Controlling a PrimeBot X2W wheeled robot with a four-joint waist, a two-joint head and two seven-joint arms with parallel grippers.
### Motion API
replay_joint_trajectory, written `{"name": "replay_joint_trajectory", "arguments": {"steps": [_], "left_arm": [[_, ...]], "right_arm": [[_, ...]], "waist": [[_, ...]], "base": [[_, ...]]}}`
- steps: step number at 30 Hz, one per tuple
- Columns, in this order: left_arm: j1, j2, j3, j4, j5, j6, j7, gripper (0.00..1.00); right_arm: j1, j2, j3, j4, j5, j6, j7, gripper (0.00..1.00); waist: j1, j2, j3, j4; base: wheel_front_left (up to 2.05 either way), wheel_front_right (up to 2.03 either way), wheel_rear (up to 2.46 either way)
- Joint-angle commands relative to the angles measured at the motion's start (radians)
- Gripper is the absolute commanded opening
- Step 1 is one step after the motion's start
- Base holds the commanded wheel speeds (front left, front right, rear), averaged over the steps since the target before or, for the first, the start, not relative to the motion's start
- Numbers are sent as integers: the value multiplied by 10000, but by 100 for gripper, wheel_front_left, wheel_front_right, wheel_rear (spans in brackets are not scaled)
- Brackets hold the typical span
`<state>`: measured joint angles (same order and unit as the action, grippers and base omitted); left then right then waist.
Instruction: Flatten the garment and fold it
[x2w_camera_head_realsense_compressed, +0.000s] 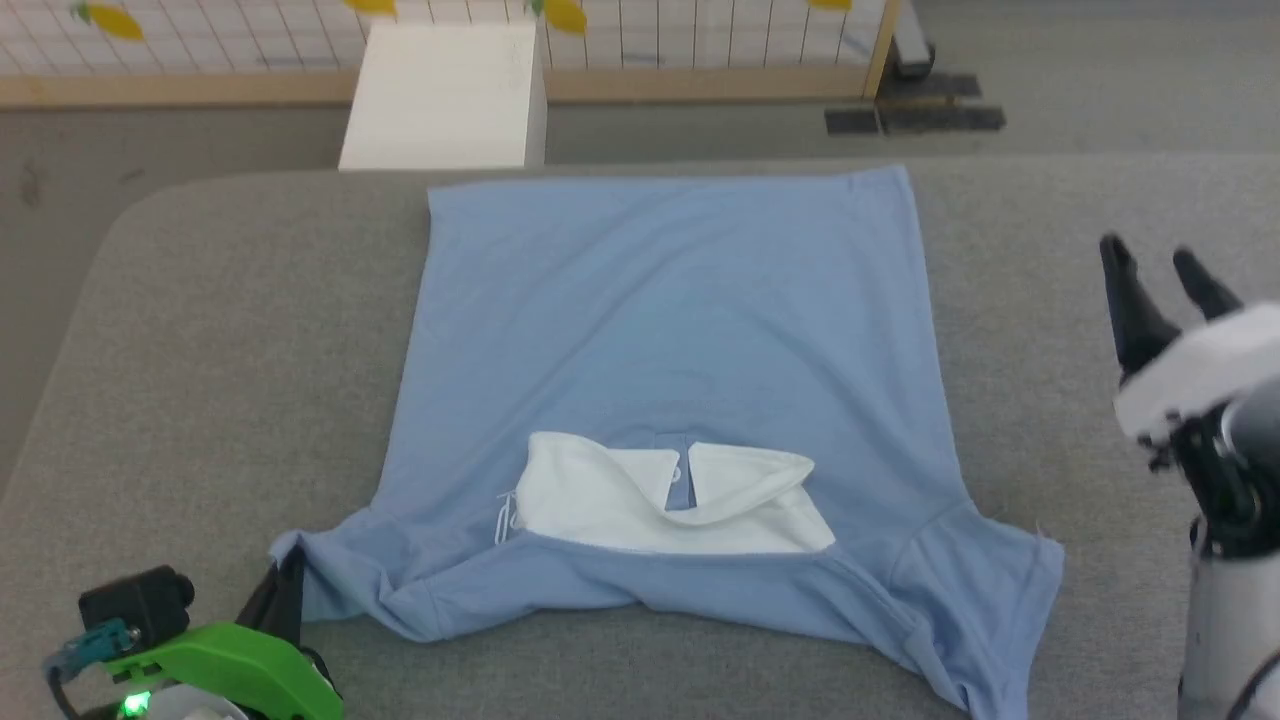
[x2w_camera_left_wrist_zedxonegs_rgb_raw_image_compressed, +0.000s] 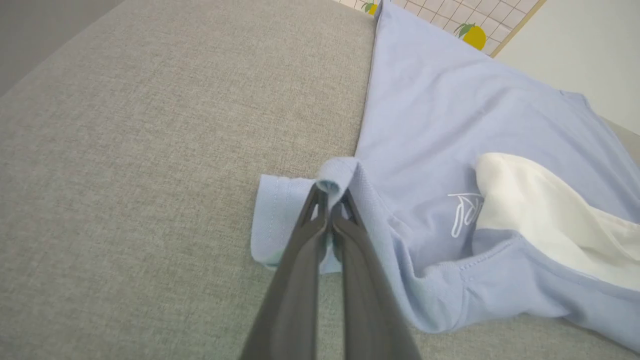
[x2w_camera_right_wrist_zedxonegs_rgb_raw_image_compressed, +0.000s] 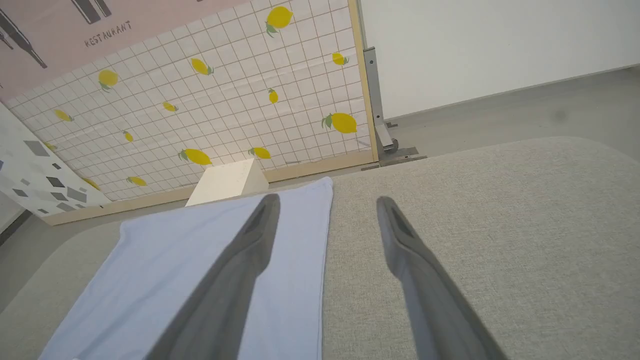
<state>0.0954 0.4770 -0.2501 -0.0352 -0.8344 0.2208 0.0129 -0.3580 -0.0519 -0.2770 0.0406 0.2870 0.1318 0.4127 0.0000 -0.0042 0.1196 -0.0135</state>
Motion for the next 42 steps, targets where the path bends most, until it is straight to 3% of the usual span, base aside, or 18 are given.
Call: {"name": "replay_joint_trajectory", "arguments": {"steps": [1,10,20,27,40,41,42], "left_arm": [[-90,117,69,-204,30,-102,-127,0],[-687,293,347,-1342,-198,-759,-482,0],[-1059,388,633,-2216,-637,-1371,-722,0],[-843,440,833,-2971,-891,-1498,-828,0],[-639,514,938,-3438,-1094,-1566,-840,0],[-649,508,925,-3423,-1096,-1570,-839,0],[-660,503,906,-3395,-1096,-1574,-832,0]], "right_arm": [[-595,14,-2,311,-324,-11,-92,100],[-4225,15,-763,1966,-2373,-11,650,100],[-7457,8,-1534,2348,-4944,-11,3509,100],[-8271,-91,-1240,2169,-6096,-11,5638,100],[-7821,-107,-771,1438,-6160,-11,7608,100],[-7757,-96,-799,1371,-6104,-11,7754,38],[-7695,-87,-794,1255,-6050,-11,7867,0]], "waist": [[0,42,1051,197],[0,42,3592,1175],[0,42,5910,2202],[0,42,6624,2453],[0,42,7052,2466],[0,42,7028,2451],[0,42,6990,2431]], "base": [[0,0,0],[0,0,0],[0,0,0],[0,0,0],[0,0,0],[0,0,0],[0,0,0]]}}
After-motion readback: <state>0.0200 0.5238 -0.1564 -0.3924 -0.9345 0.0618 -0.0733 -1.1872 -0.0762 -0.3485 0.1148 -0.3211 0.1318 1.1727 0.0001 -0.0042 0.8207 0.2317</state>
